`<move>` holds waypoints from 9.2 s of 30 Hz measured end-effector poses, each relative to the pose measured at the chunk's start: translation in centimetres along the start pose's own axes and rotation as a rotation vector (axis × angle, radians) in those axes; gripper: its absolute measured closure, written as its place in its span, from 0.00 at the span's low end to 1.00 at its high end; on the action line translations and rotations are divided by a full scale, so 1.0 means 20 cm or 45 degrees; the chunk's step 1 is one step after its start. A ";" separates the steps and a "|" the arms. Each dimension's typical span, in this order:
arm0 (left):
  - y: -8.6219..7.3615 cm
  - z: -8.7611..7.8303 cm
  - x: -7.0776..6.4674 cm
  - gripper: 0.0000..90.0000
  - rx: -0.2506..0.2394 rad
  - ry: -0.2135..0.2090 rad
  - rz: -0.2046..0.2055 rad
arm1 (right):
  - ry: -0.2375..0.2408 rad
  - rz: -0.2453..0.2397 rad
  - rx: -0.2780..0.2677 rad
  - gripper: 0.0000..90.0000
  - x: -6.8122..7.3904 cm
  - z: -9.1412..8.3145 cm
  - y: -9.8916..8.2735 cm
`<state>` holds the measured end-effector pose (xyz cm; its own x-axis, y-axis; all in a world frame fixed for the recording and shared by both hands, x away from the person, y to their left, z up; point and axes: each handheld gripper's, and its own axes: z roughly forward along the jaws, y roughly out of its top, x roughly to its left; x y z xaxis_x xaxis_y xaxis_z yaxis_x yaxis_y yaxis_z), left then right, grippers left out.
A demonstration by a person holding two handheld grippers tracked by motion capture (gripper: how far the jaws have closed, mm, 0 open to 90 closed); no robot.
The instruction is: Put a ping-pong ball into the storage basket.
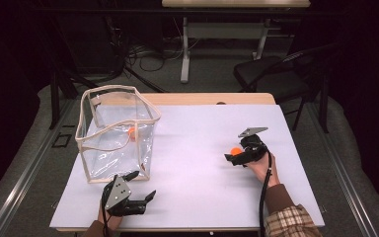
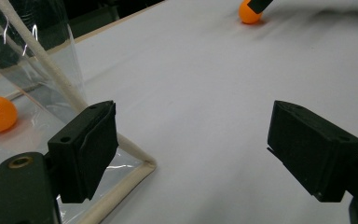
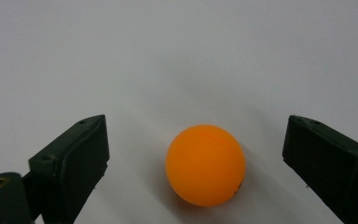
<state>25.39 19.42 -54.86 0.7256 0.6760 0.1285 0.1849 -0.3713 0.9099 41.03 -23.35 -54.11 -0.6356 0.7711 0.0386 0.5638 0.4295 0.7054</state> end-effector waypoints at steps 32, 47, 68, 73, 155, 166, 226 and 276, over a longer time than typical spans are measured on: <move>0.00 0.00 0.00 0.18 0.003 -0.006 -0.003 | -0.120 -0.016 0.089 0.55 0.03 0.02 -0.02; 0.00 0.00 0.00 0.18 0.003 -0.005 -0.002 | -0.121 -0.039 0.042 0.56 0.04 -0.02 0.00; 0.00 0.00 0.00 0.18 0.004 -0.004 -0.002 | -0.053 -0.030 -0.027 0.56 0.09 -0.05 0.03; 0.00 0.00 0.00 0.18 0.007 -0.006 -0.002 | -0.038 -0.032 -0.035 0.56 0.10 -0.05 0.03; 0.00 0.00 0.00 0.18 0.010 -0.001 0.002 | 0.090 -0.152 -0.259 0.57 0.40 0.01 0.18; 0.00 0.01 0.01 0.18 0.012 -0.004 0.003 | 0.107 -0.163 -0.272 0.56 0.43 0.04 0.22; 0.00 0.00 0.01 0.18 0.007 0.002 -0.001 | 0.137 -0.167 -0.352 0.57 0.49 0.06 0.43; 0.00 0.00 0.01 0.18 0.004 -0.003 -0.003 | 0.146 -0.215 -0.413 0.56 0.53 0.01 0.69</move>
<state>25.57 19.49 -54.85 0.7265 0.6756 0.1255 0.1886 -0.3717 0.9090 42.25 -9.06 -44.11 -0.7705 0.6366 -0.0310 0.2620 0.3607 0.8951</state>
